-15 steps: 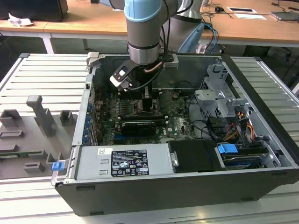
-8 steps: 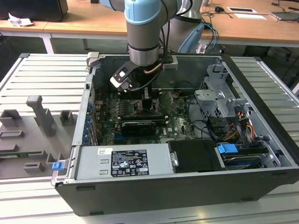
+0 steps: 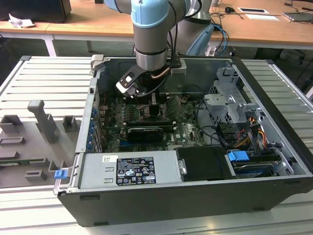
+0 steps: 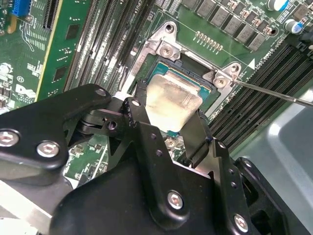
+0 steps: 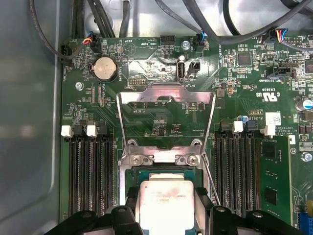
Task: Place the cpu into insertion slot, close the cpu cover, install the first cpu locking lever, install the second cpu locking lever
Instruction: 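Place the cpu into insertion slot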
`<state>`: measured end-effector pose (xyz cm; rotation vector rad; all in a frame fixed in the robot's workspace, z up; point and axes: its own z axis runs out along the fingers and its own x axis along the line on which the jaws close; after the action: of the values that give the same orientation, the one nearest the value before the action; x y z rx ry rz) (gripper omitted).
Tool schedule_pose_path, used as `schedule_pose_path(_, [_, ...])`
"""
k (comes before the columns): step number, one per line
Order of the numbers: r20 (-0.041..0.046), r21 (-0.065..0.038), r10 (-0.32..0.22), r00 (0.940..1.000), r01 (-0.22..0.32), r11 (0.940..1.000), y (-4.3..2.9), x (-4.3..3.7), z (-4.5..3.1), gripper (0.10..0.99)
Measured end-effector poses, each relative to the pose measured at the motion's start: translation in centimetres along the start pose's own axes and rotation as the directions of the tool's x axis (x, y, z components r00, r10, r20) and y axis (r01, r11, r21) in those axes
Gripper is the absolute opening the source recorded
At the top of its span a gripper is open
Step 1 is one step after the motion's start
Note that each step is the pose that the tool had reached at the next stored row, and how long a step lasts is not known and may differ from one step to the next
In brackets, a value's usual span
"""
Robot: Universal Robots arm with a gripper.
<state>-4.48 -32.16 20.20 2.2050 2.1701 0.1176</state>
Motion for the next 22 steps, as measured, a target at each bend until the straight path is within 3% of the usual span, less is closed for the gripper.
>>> schedule_pose_path(4, [0.0007, 0.000, 0.000, 1.0000, 0.000, 1.0000, -0.01, 0.00, 0.08, 0.541])
schedule_pose_path(5, [0.0005, 0.000, 0.000, 1.0000, 0.000, 1.0000, -0.02, 0.00, 0.09, 0.608])
schedule_pose_path(6, [-0.0006, 0.000, 0.000, 1.0000, 0.000, 1.0000, -0.01, 0.01, 0.10, 0.608])
schedule_pose_path(9, [-0.0007, 0.001, 0.000, 1.0000, 0.000, 1.0000, 0.07, 0.04, -0.93, 0.608])
schedule_pose_path(11, [-0.0008, 0.003, 0.000, 1.0000, 0.000, 1.0000, 0.12, 0.02, -1.12, 0.592])
schedule_pose_path(12, [-0.0005, 0.006, 0.000, 1.0000, 0.000, 1.0000, 0.16, -0.05, -1.18, 0.400])
schedule_pose_path(14, [-0.0006, 0.008, 0.000, 1.0000, 0.000, 1.0000, 0.17, -0.07, -1.20, 0.400])
schedule_pose_path(15, [-0.0004, 0.008, 0.001, 1.0000, -0.001, 1.0000, 0.17, -0.08, -1.25, 0.282])
schedule_pose_path(17, [-0.0004, 0.009, 0.000, 1.0000, 0.000, 1.0000, 0.18, -0.08, -1.36, 0.161])
schedule_pose_path(18, [-0.0004, 0.009, 0.000, 1.0000, 0.000, 1.0000, 0.19, -0.08, -1.42, 0.161])
schedule_pose_path(19, [-0.0004, 0.009, 0.000, 1.0000, 0.000, 1.0000, 0.20, -0.08, -1.50, 0.106])
schedule_pose_path(22, [-0.0005, 0.010, 0.000, 1.0000, 0.000, 1.0000, 0.21, -0.08, -1.69, 0.106])
